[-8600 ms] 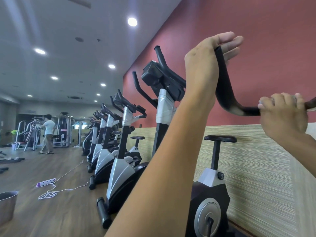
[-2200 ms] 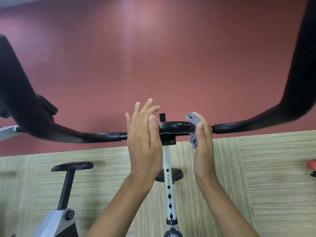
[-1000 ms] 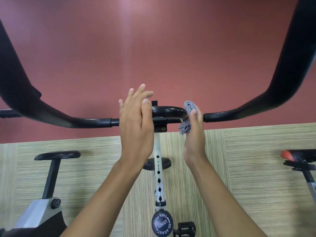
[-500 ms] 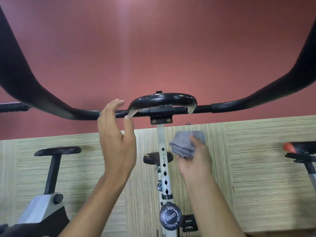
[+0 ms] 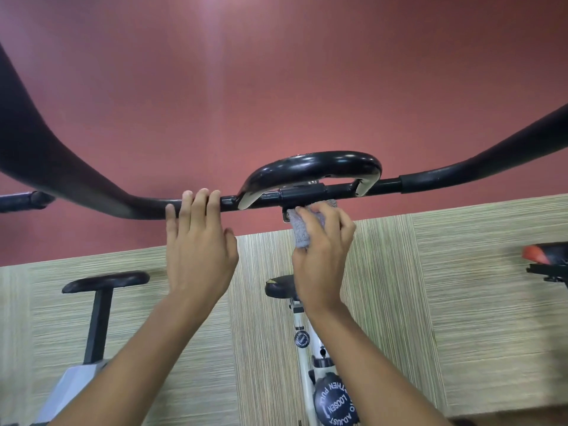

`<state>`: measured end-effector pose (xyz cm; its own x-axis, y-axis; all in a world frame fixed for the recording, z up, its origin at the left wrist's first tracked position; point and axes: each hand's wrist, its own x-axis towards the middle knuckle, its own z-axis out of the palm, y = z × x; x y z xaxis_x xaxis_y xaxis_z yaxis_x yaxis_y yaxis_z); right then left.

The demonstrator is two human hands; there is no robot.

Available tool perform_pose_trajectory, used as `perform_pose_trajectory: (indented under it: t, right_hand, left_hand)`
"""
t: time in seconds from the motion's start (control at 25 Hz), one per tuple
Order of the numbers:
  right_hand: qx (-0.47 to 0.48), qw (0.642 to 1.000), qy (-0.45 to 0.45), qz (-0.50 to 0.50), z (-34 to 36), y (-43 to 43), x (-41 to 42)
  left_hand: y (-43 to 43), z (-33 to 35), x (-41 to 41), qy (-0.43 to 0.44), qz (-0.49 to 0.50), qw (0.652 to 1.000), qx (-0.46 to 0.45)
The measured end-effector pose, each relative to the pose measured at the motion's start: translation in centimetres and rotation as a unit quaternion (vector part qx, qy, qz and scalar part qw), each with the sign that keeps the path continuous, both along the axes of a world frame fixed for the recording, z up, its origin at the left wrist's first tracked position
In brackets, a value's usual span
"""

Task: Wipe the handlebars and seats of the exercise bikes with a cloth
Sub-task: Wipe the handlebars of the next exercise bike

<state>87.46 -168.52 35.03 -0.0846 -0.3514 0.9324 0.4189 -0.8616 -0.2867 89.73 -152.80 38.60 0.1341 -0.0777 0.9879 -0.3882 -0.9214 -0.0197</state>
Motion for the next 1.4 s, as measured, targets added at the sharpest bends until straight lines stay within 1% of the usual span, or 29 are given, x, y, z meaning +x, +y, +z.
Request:
perform_pose_trajectory:
  t: [0.12,0.24,0.36,0.48,0.56,0.72,0.76,0.8,0.88,0.96,1.04,1.08,1.16,1.24,1.28,1.32,1.4]
  right_hand:
    - [-0.066,0.996,0.021,-0.054,0.1,-1.2,-0.5]
    - [-0.122,0.987,0.054,-0.086,0.5,-3.0,-2.1]
    - [-0.109,0.988,0.081,-0.076,1.0,-2.5,-3.7]
    - [-0.086,0.993,0.066,-0.040,1.4,-2.1,-3.5]
    - [-0.098,0.992,0.067,-0.049,1.7,-1.8,-2.5]
    - [-0.085,0.985,0.145,-0.041,0.9,-1.5,-2.9]
    - [-0.082,0.986,0.139,-0.039,0.4,-1.5,-3.3]
    - [-0.084,0.990,0.111,-0.029,0.0,-1.4,-3.4]
    - [-0.120,0.991,0.058,-0.008,0.4,-0.9,-2.8]
    - [-0.162,0.985,0.051,-0.032,1.4,-0.2,-1.1]
    - [-0.168,0.983,0.054,-0.050,1.3,-0.1,-0.5]
    - [-0.163,0.985,0.036,-0.048,0.7,-0.4,-0.7]
    - [-0.159,0.986,-0.041,-0.042,-0.7,-1.0,-1.5]
    - [-0.152,0.980,-0.119,-0.046,0.5,-1.0,-2.2]
    - [-0.140,0.981,-0.130,-0.042,2.0,-0.8,-2.1]
    - [-0.128,0.984,-0.120,-0.038,3.6,-0.4,-1.6]
    - [-0.128,0.988,-0.065,-0.062,5.7,0.6,-0.7]
  left_hand:
    - [-0.7,0.6,0.1,-0.007,0.003,1.000,-0.028]
    - [-0.7,0.3,0.3,-0.010,-0.004,0.999,-0.032]
    - [-0.2,-0.1,0.3,-0.012,-0.008,1.000,-0.020]
    - [0.1,0.2,0.2,-0.012,-0.007,1.000,-0.015]
    - [0.1,0.2,0.1,-0.009,-0.007,1.000,-0.013]
    - [0.4,0.2,0.1,-0.004,-0.008,1.000,-0.007]
    - [0.4,0.1,0.1,-0.005,-0.008,1.000,-0.006]
    - [0.4,0.1,0.1,-0.006,-0.009,1.000,-0.006]
    - [0.4,-0.1,0.2,-0.016,-0.009,1.000,-0.006]
    - [0.4,-0.2,0.5,-0.029,-0.003,1.000,-0.004]
    - [0.5,-0.2,0.9,-0.036,0.001,0.999,-0.002]
    - [0.5,-0.3,1.0,-0.040,0.001,0.999,-0.005]
    - [0.3,-0.3,1.0,-0.049,-0.006,0.999,-0.014]
    - [-0.1,-0.5,1.1,-0.055,-0.010,0.998,-0.023]
    - [-0.3,-0.5,1.1,-0.057,-0.010,0.998,-0.024]
    - [-0.4,-0.5,1.2,-0.058,-0.008,0.998,-0.024]
    - [-0.3,-0.5,1.3,-0.055,-0.004,0.998,-0.021]
